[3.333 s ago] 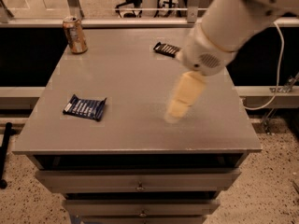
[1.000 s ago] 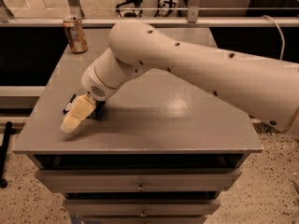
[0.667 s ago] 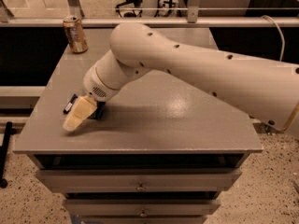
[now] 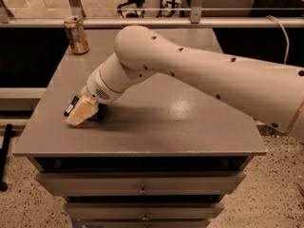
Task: Pick rxbar blueberry
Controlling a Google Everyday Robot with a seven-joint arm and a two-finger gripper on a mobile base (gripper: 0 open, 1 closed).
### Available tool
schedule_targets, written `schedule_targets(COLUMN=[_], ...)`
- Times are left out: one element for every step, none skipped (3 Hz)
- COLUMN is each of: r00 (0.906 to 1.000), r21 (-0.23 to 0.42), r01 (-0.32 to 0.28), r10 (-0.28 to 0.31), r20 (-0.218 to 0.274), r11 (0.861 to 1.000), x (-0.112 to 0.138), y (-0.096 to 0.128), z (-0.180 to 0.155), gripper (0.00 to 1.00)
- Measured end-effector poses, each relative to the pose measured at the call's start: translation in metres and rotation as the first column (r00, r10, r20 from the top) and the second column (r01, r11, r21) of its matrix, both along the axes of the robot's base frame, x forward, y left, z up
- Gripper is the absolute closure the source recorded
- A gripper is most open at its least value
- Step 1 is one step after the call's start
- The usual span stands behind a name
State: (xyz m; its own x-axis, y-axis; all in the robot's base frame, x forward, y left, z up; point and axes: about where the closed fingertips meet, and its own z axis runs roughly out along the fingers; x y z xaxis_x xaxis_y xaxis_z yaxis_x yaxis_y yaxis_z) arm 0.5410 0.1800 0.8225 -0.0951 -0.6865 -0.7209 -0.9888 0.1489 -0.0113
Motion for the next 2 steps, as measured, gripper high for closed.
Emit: schedule_targets(r00=[1.0000,1.0000], r21=[0.000,0.000], r01=[0.000,0.000], r10=[0.000,0.000], r20=[0.000,0.000], r11=[1.000,1.000], x=[0.0001,0.0001], y=[0.0000,-0.0001], z=[0.0020,0.0041], gripper=[0.81,1.00])
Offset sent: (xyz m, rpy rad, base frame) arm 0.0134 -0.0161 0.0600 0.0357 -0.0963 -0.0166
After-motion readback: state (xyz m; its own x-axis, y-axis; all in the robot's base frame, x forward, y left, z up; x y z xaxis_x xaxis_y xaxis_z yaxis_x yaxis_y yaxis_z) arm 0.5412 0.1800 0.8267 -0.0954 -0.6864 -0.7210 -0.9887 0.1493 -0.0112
